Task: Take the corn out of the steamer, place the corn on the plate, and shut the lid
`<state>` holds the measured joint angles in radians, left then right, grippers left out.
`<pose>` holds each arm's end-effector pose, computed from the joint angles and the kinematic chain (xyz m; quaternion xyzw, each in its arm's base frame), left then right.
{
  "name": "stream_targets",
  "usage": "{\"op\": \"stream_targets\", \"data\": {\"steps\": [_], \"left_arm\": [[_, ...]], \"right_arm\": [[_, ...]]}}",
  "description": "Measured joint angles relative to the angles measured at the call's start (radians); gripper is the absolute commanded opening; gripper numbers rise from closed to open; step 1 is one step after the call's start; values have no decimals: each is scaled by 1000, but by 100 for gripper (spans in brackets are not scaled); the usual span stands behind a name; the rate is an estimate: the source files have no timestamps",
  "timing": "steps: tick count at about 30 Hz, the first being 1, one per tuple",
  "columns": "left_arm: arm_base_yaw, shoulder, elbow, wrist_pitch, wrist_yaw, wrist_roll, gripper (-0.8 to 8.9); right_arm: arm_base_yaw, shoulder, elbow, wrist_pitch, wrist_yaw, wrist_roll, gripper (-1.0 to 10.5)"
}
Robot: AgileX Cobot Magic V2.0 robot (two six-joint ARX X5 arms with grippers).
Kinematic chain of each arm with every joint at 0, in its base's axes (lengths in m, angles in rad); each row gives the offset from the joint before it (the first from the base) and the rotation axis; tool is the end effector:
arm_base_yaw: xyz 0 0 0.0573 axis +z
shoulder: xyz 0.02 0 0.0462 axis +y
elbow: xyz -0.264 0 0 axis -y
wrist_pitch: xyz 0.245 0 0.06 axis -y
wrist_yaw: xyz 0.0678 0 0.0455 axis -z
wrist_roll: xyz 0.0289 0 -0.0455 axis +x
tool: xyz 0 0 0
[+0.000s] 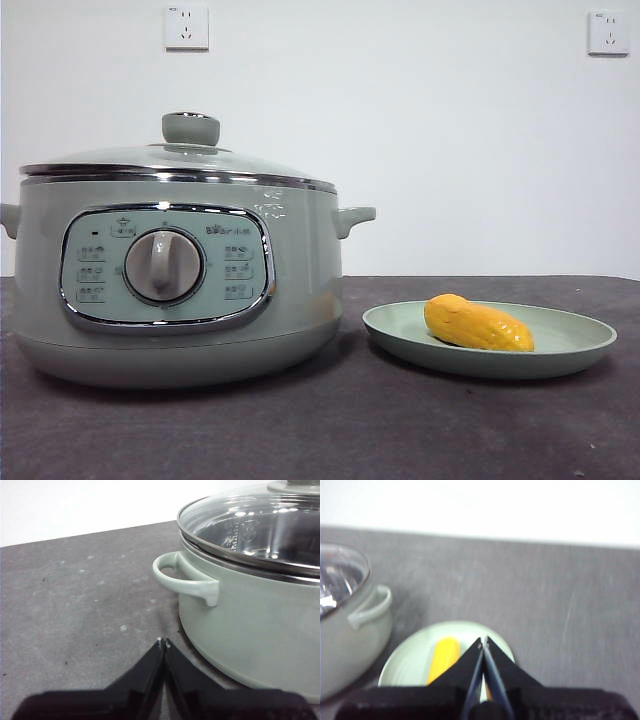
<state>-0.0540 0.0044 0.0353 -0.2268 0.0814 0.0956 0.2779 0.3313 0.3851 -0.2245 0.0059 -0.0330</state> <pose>0.0935 -0.0074 0.1534 0.0461 0.0945 -0.0719 0.9919 0.1030 0.0292 0.2460 -0.0283 0.0821 0.1365 0.9868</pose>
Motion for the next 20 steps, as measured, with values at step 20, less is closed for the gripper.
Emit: {"op": "stream_targets", "data": {"steps": [20], "left_arm": [[0, 0, 0, 0, 0, -3, -3]], "right_arm": [[-206, -293, -361, 130, -108, -16, 2]]}}
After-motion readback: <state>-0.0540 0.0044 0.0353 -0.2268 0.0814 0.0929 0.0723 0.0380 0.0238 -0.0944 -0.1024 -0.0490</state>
